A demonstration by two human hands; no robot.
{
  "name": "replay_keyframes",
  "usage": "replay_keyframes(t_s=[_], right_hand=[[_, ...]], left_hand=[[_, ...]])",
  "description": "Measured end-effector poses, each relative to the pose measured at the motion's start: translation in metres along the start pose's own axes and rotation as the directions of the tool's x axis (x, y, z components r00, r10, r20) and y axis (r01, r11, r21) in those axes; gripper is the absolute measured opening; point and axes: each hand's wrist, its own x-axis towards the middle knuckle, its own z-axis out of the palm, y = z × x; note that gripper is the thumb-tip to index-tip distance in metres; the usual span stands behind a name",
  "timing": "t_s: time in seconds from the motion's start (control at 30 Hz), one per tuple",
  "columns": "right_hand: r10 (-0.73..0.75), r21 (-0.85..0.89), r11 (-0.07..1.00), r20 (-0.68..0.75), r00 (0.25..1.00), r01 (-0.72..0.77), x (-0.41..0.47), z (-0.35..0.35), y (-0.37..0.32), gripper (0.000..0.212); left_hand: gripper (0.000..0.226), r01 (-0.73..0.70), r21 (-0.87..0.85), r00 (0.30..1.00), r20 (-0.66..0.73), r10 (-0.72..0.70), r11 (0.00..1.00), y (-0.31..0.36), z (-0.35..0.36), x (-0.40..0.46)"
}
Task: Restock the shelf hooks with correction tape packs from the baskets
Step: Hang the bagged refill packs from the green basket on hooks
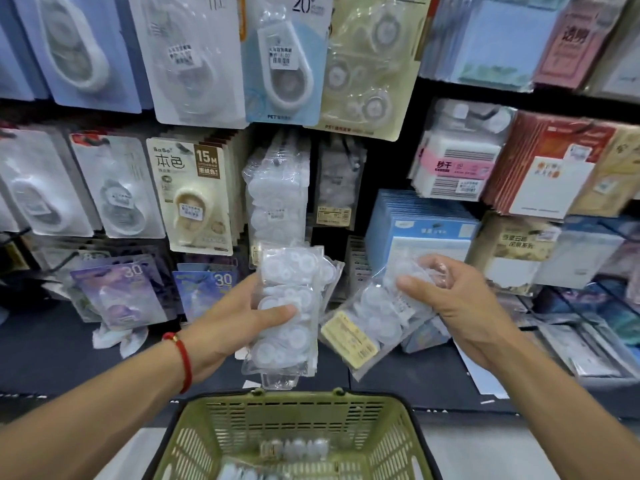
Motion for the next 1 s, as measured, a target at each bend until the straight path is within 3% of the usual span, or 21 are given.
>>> replay_keyframes(t_s=[0.13, 0.3, 0.5, 0.63, 0.8, 1.0], right_hand=[[-0.001, -0.021, 1.0, 0.053, 0.999, 0.002, 0.0, 0.029, 0.007, 0.049], [-0.013, -0.099, 0.995, -0.084, 0.996, 0.005, 0.006, 0.063, 0.011, 0.037], [0.166, 0.086, 0.983, -0.058, 0.984, -0.161, 0.008, 0.085, 0.018, 0.029], [0.021, 0.104, 0.994, -0.051, 0.998, -0.016, 0.013, 0.081, 0.004, 0.034], [-0.212, 0.03, 0.975, -0.145, 0.966, 0.218, 0.029, 0.077, -0.03, 0.024], [-0.216, 0.061, 0.97, -0.238, 0.947, 0.237, 0.047, 0.083, -0.051, 0.021]], left_hand=[[0.05, 0.043, 0.015, 0.999, 0.015, -0.043, 0.999, 0.001, 0.015, -0.001], [0.038, 0.097, -0.069, 0.995, -0.011, -0.098, 0.993, 0.0, 0.025, -0.004], [0.031, 0.073, -0.141, 0.985, -0.146, -0.093, 0.987, 0.004, 0.021, -0.006], [0.032, -0.02, -0.04, 0.973, -0.229, 0.01, 0.999, 0.012, 0.008, -0.01], [0.046, -0.131, -0.002, 0.944, -0.306, 0.125, 0.991, 0.023, -0.009, -0.018], [0.036, -0.19, -0.01, 0.93, -0.322, 0.177, 0.982, 0.031, -0.016, -0.026]])
